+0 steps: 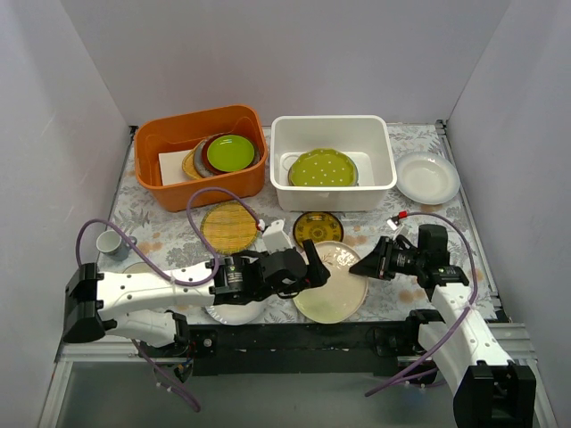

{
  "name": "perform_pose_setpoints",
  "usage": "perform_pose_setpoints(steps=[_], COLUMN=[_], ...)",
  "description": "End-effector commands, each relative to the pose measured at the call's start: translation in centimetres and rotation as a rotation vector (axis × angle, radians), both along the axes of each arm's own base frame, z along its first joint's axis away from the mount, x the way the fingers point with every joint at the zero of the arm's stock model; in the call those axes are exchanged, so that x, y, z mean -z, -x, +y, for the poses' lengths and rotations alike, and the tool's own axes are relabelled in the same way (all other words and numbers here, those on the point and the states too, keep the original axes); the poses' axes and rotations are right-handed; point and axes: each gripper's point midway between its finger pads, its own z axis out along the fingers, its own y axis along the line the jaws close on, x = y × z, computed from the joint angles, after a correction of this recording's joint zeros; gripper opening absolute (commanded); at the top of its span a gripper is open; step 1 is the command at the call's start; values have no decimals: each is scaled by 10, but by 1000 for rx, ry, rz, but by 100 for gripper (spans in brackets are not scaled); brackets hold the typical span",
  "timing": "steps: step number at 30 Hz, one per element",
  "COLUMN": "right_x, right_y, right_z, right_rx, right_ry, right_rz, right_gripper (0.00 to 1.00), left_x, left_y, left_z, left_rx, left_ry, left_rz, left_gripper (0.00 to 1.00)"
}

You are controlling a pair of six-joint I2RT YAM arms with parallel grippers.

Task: Place the plates into the plastic bin on the countertop
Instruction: Pick up the plate at the center of the board, then place the plate in the plastic bin.

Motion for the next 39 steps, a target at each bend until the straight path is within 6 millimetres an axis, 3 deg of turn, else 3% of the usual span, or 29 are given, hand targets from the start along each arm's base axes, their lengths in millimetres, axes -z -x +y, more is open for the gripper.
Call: perform_pose_setpoints(steps=[1,5,13,22,31,39], right_x=[-50,-58,-79,-126,-168,-209], right_y=[-3,-5,-8,-23,-60,-111], right_z=[8,8,10,12,12,15], right_rx=[-60,-58,-66,-68,-51,-38], right_ry=[-79,-79,-93,-118,-98,-113], right_rz=[-87,-100,-136,-232,-316,-380], right_gripper=[1,1,1,1,1,1], left_x=[-30,-35,-31,-19,-17,-5], left_y=[-7,-7,-6,-5,-8,-7], left_z=[21,38,65,71,86,91], left_rx=[-35,-53,-101,-115,-130,-111], left_ry=[5,0,-1,-35,-99,-151], left_rz=[-71,-84,-72,-59,-66,-50], left_gripper=[93,98,98,98,98,98])
